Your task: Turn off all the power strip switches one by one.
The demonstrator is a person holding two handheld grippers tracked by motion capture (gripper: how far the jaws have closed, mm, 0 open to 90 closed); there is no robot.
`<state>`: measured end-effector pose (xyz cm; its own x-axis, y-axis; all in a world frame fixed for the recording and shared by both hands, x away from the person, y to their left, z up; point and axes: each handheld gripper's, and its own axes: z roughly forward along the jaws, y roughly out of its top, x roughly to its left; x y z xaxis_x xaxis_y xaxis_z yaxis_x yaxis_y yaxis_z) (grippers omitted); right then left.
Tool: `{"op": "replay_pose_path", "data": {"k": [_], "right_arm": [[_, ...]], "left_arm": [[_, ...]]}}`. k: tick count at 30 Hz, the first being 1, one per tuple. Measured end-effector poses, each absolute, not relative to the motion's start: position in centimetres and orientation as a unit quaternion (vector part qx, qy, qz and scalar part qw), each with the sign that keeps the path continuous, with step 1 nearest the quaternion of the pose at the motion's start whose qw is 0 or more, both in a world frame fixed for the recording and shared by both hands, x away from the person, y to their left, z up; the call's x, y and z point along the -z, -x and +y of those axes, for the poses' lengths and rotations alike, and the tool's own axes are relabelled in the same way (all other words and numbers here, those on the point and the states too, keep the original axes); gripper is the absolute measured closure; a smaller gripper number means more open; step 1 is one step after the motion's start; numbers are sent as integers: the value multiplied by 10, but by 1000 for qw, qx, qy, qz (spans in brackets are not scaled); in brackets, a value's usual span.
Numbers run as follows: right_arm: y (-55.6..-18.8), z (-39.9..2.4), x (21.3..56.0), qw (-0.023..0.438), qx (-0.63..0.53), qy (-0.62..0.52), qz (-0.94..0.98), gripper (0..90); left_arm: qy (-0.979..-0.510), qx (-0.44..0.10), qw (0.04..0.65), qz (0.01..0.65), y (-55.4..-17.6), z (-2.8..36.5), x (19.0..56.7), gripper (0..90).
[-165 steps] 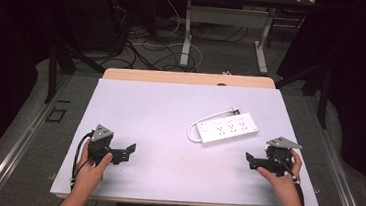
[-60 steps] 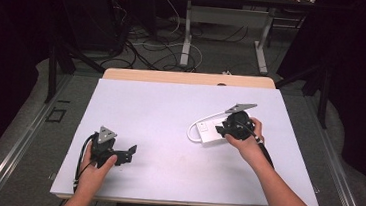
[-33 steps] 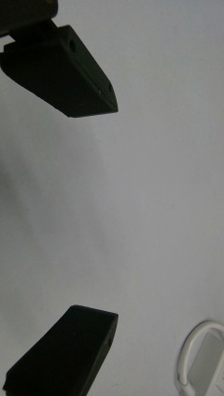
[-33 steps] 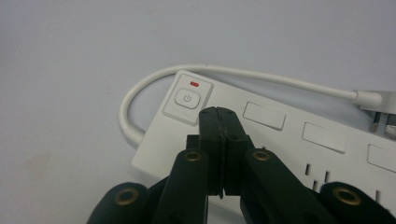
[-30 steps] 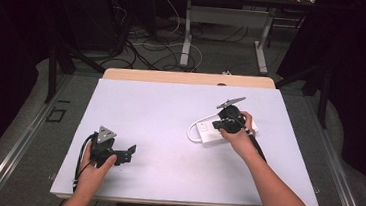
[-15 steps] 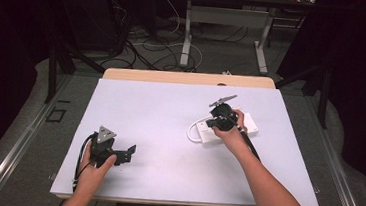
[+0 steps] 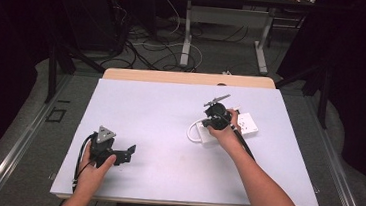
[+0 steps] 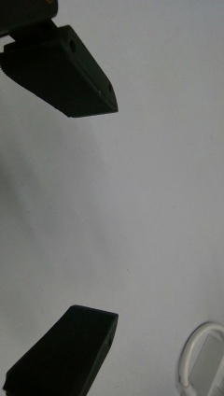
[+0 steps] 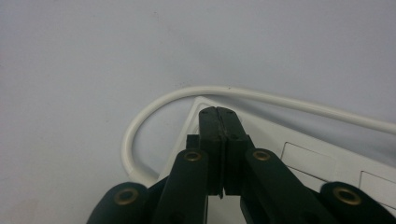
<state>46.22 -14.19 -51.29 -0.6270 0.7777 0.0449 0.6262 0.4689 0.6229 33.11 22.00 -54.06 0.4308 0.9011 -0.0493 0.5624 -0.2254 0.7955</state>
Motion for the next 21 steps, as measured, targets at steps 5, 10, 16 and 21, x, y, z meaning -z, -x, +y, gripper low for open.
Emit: {"op": "replay_pose_path", "data": {"k": [5, 10, 16, 21], "right_arm": [[-465, -140, 516, 125, -303, -425, 844, 900], [-467, -138, 520, 124, -301, -425, 844, 900], [-467, -137, 521, 126, -303, -424, 844, 900], [-467, -137, 522, 126, -310, -420, 844, 900]], "left_arm": [[-754, -219, 386, 485, -331, 221, 540, 25], [-751, -219, 388, 487, -331, 221, 541, 25], [-755, -219, 384, 485, -331, 221, 540, 25], [-753, -219, 386, 486, -331, 220, 541, 25]]}}
